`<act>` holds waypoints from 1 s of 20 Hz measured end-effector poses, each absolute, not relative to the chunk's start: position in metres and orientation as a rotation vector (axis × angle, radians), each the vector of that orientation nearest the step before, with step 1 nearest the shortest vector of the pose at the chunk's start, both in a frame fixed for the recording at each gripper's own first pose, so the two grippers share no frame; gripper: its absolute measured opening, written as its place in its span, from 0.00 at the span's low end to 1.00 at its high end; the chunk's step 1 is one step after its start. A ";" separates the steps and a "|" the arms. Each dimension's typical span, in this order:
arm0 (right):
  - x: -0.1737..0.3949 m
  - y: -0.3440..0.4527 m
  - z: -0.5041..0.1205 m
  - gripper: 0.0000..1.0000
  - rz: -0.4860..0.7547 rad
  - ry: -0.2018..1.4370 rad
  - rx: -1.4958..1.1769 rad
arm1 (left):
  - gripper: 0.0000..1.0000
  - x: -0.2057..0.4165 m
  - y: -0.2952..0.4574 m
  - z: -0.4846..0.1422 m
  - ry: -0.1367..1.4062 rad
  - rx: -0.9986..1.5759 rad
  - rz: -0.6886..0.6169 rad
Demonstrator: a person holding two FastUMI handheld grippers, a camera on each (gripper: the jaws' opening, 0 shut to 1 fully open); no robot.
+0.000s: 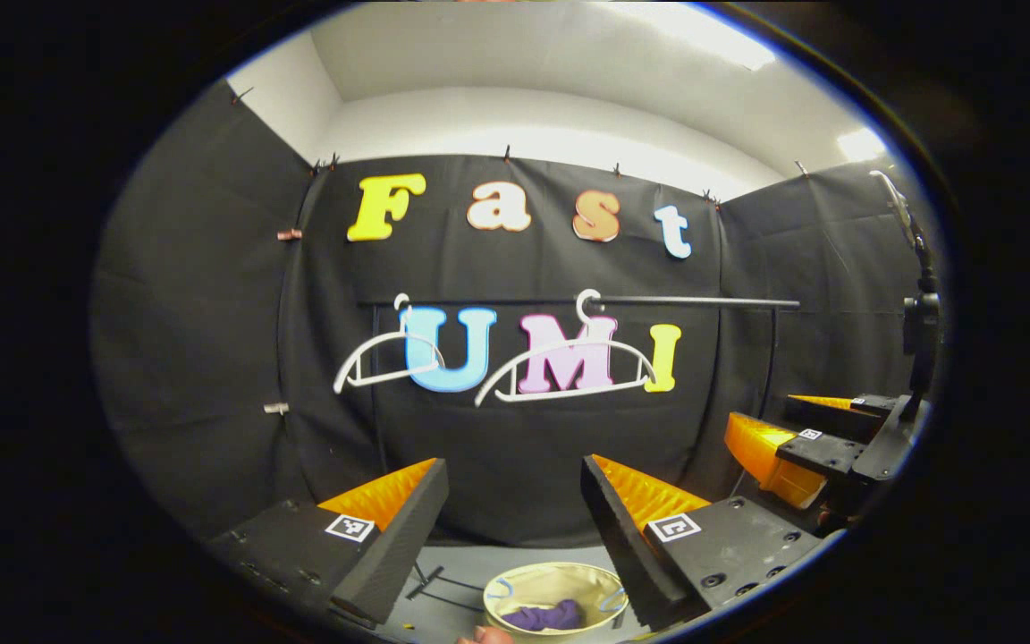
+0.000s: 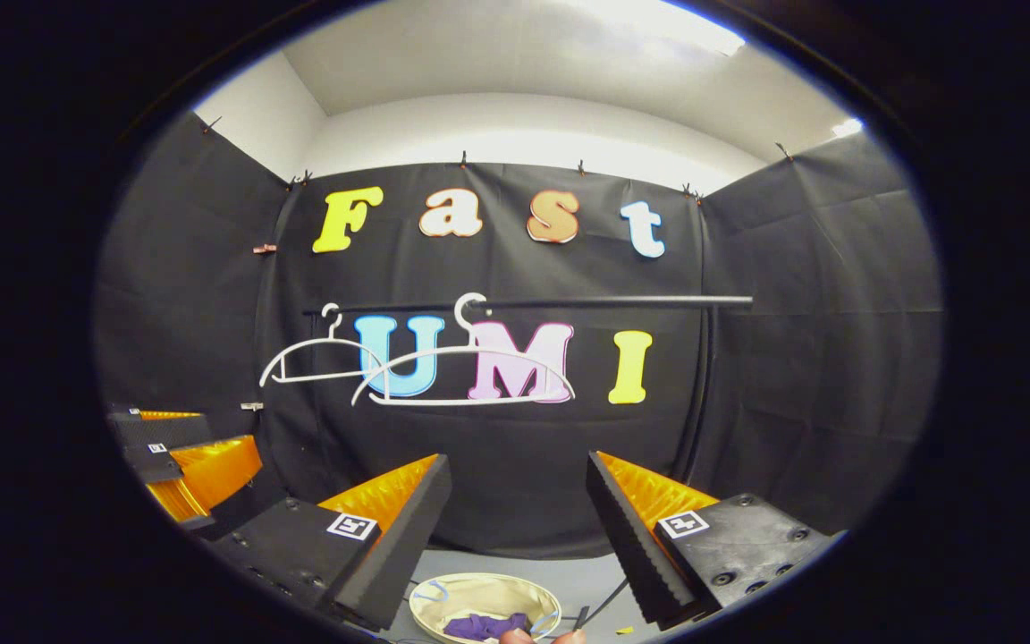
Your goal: Grasp the clothes on the hanger with both hands and then place them into the laundry hamper below.
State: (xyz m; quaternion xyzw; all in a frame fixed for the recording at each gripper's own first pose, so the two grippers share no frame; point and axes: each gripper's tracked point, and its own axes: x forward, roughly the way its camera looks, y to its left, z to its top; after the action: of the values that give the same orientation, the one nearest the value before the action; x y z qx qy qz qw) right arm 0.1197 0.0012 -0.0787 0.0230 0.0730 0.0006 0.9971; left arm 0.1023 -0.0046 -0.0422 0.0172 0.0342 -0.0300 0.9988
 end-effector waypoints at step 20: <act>0.097 0.002 -0.030 0.98 0.058 0.062 0.077 | 0.92 0.078 -0.021 -0.010 0.024 0.005 -0.073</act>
State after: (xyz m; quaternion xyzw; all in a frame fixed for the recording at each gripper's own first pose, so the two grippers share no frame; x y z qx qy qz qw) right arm 0.0969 0.0025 -0.0303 0.0386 0.0310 0.0292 0.9983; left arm 0.0777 -0.0206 -0.0100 0.0025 0.0118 -0.0364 0.9993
